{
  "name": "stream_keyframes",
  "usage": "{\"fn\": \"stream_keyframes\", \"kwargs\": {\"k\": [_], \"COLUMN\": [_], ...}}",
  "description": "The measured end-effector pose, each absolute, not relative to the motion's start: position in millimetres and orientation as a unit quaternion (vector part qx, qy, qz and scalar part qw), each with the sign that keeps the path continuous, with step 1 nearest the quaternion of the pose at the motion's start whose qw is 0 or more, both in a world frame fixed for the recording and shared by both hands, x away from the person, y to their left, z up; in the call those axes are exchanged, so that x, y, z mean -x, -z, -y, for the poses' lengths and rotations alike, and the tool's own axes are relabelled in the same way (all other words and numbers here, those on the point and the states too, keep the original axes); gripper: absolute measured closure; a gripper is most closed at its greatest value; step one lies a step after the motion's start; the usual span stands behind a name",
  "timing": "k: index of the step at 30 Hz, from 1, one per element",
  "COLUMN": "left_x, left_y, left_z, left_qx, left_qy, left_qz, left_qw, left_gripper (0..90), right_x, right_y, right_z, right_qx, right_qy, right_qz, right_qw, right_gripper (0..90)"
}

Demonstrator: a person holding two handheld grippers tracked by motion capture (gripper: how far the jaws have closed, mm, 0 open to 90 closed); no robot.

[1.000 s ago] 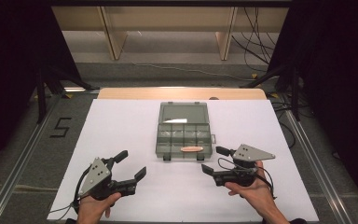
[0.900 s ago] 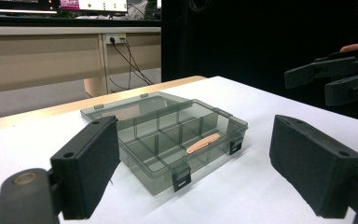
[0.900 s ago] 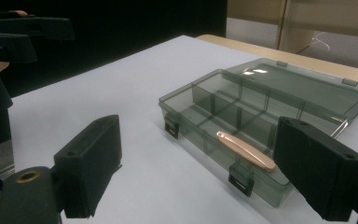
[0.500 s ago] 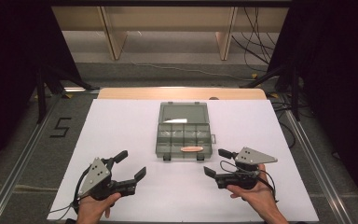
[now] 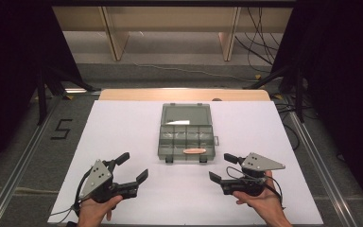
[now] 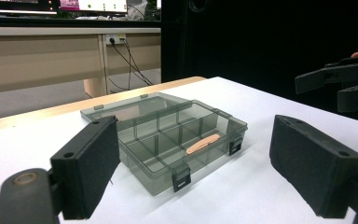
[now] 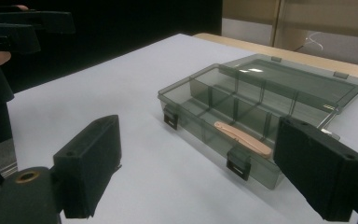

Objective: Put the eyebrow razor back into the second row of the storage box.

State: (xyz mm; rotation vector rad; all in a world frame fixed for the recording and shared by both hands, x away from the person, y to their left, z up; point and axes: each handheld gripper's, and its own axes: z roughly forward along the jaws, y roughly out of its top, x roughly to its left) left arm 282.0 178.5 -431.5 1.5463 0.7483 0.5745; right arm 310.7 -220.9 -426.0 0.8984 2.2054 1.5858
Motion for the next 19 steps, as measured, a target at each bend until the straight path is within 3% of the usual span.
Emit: {"fn": "stream_keyframes", "kwargs": {"k": [19], "left_x": [-282.3], "left_y": [431.3], "left_z": [-178.6], "left_qx": [-0.671], "left_qy": [-0.249], "left_qz": [-0.325], "left_qw": [0.617], "left_gripper": [15.6], "right_x": [-311.1], "right_y": [426.6], "right_z": [219.5], "right_qx": [-0.308], "right_qy": [-0.56], "right_qz": [-0.755], "right_qw": [0.147], "right_gripper": [16.3]}}
